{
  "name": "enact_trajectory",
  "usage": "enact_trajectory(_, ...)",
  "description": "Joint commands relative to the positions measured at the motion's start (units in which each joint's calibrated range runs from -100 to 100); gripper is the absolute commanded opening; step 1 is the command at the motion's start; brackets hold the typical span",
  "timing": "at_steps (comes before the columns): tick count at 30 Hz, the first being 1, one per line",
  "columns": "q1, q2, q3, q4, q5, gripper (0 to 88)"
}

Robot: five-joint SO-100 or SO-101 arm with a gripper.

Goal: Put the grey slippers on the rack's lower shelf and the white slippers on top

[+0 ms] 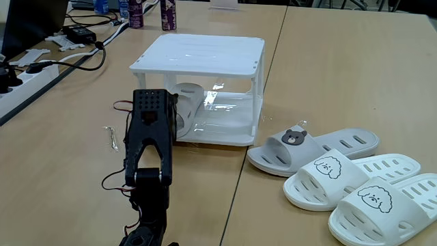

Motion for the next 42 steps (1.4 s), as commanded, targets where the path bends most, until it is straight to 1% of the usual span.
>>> enact_trajectory(1, 0.5, -13.9, 8.7, -1.1, 0.4, 28.1)
enact_trajectory(9, 0.0, -30.6, 29.9, -1.4, 0.4, 27.9)
enact_trajectory(12, -0.1, -39.8, 40.5, -1.5, 0.4, 27.9)
enact_trajectory(14, 0.3, -48.9, 49.2, -1.5, 0.4, 27.7)
enact_trajectory(15, 0.4, -53.6, 52.9, -1.5, 0.4, 26.3)
enact_trajectory(16, 0.5, -58.4, 56.8, -1.5, 0.4, 21.5)
enact_trajectory(18, 0.5, -67.3, 64.7, -1.5, 0.4, 8.2)
enact_trajectory(19, 0.9, -70.4, 68.5, -1.5, 0.4, 3.4)
enact_trajectory(20, 2.5, -72.7, 72.1, -1.5, 0.4, 0.8)
enact_trajectory(21, 4.7, -73.9, 76.2, -1.5, 0.4, 0.7)
enact_trajectory(24, 9.5, -73.7, 81.9, -1.5, 0.4, 0.7)
enact_trajectory(27, 11.9, -72.0, 83.4, -2.1, 0.4, 0.8)
enact_trajectory(31, 18.2, -57.6, 81.4, -18.1, 0.4, 0.8)
enact_trajectory(33, 21.5, -50.1, 78.5, -23.4, 0.4, 1.6)
enact_trajectory(35, 24.4, -44.1, 74.2, -26.4, 0.4, 8.0)
enact_trajectory(37, 27.2, -39.1, 68.8, -27.0, 0.4, 13.5)
enact_trajectory(42, 31.5, -29.7, 56.7, -27.0, 0.4, 14.6)
